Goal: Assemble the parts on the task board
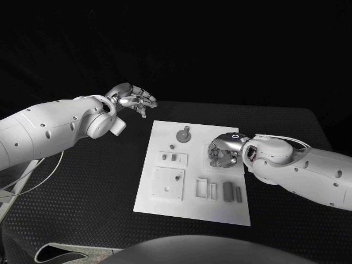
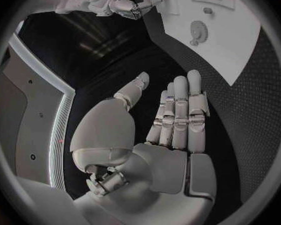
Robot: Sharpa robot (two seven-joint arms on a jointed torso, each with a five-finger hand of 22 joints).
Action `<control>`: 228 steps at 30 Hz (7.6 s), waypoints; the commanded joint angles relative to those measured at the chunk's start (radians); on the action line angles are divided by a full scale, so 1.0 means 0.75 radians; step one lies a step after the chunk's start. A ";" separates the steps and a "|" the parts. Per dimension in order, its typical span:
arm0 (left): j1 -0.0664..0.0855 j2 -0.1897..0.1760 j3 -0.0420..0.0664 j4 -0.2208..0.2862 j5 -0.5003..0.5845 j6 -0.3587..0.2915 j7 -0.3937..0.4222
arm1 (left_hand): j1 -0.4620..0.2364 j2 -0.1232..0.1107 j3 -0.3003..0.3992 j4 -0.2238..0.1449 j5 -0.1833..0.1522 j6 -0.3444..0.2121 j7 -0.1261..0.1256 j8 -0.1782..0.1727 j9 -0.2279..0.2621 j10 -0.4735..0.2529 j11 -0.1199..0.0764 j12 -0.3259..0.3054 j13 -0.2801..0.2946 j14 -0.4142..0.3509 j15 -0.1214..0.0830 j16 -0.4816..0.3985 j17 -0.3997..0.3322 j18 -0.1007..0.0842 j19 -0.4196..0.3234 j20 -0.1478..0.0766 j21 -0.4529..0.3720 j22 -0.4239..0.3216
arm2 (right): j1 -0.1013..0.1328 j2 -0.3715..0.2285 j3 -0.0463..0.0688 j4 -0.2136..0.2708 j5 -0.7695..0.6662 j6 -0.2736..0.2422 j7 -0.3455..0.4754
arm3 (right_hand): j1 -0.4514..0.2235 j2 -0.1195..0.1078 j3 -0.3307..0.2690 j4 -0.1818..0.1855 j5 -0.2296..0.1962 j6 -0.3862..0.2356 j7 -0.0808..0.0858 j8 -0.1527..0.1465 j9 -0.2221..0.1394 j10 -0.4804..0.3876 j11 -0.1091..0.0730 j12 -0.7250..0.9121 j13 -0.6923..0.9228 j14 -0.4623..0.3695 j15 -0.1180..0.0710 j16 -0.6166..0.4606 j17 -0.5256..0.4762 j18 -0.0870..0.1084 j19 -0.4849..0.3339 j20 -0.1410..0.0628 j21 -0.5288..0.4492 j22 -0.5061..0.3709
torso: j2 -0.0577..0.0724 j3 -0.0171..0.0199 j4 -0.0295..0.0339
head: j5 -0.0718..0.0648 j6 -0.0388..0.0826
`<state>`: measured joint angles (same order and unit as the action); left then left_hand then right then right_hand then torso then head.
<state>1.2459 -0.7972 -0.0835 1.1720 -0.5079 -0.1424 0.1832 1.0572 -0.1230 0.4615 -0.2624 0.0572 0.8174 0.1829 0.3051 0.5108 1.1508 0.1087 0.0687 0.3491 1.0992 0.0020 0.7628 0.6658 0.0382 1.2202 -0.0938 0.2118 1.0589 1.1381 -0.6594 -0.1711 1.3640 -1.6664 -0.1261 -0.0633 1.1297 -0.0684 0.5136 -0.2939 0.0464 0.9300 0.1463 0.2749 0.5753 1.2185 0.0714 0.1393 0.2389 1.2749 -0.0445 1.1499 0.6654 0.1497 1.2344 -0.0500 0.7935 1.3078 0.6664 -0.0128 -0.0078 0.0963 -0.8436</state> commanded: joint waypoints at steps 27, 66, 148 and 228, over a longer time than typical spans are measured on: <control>0.001 0.001 0.001 0.000 0.010 0.028 0.015 | -0.002 0.007 -0.002 0.011 -0.001 -0.003 0.011 0.009 -0.003 -0.011 0.005 0.000 0.002 0.000 0.003 -0.007 0.003 0.063 0.009 -0.001 -0.007 0.002 | -0.008 0.015 -0.003 -0.003 -0.018 -0.004 -0.007 | 0.006 0.063 0.040 0.003 0.003 0.048 -0.014 0.017 0.001 0.037 -0.016 0.010 0.022 -0.005 -0.012 0.009 -0.006 0.150 0.006 -0.002 0.006 0.015 | 0.000 -0.0002 0.0007 | -0.001 -0.007; 0.001 0.000 0.000 -0.003 0.010 0.032 0.016 | -0.003 0.008 -0.002 0.015 -0.001 -0.005 0.011 0.013 -0.005 -0.012 0.005 0.000 0.003 0.002 0.003 -0.008 0.007 0.063 0.010 -0.001 -0.008 0.003 | 0.069 -0.070 0.059 0.214 0.084 -0.026 0.027 | -0.003 0.069 0.192 0.005 0.002 0.106 -0.040 0.059 0.041 0.104 -0.045 0.041 0.081 0.006 -0.040 0.030 0.001 0.149 0.028 -0.010 0.024 0.026 | 0.000 -0.0005 0.0002 | 0.013 -0.008; 0.003 0.031 0.001 -0.002 0.014 0.024 0.013 | -0.007 0.006 -0.002 0.021 -0.001 -0.007 0.010 0.020 -0.010 -0.011 0.005 0.002 0.005 0.003 0.002 -0.014 0.014 0.064 0.010 -0.001 -0.011 0.005 | -0.076 0.353 -0.044 0.046 -0.071 0.009 0.006 | -0.019 0.078 0.207 0.002 0.002 0.094 -0.038 0.060 0.057 0.099 -0.044 0.036 0.100 0.001 -0.039 0.030 -0.001 0.149 0.019 -0.012 0.026 0.026 | 0.000 0.0003 -0.0008 | 0.108 -0.039; 0.003 0.024 0.001 0.000 0.015 0.029 0.006 | -0.006 0.006 -0.002 0.023 -0.001 -0.009 0.010 0.026 -0.015 -0.013 0.005 0.001 0.006 0.004 0.003 -0.018 0.020 0.064 0.011 -0.001 -0.013 0.007 | -0.087 0.371 -0.046 0.042 -0.036 -0.006 0.022 | -0.026 -0.088 0.059 0.000 0.002 -0.058 0.018 -0.025 0.039 0.055 -0.023 0.007 0.136 -0.017 -0.019 0.035 0.002 0.150 -0.010 -0.008 0.033 0.024 | -0.001 -0.0006 -0.0013 | 0.109 -0.039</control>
<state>1.2466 -0.7795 -0.0834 1.1702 -0.5024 -0.1327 0.1811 1.0572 -0.1230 0.4591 -0.2505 0.0572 0.8121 0.1847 0.3206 0.5012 1.1472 0.1085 0.0688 0.3524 1.0992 0.0020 0.7559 0.6788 0.0380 1.2226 -0.0962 0.2068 1.0636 1.0732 -0.3815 -0.2054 1.3942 -1.7033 -0.1128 -0.0555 1.1137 -0.1266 0.5641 -0.2922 0.0504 0.8927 0.1602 0.2610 0.6058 1.2647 0.0538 0.1507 0.3396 1.2628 -0.0645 1.1732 0.6662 0.1472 1.2323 -0.0595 0.8167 1.3080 0.6659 -0.0133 -0.0078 0.1772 -0.8727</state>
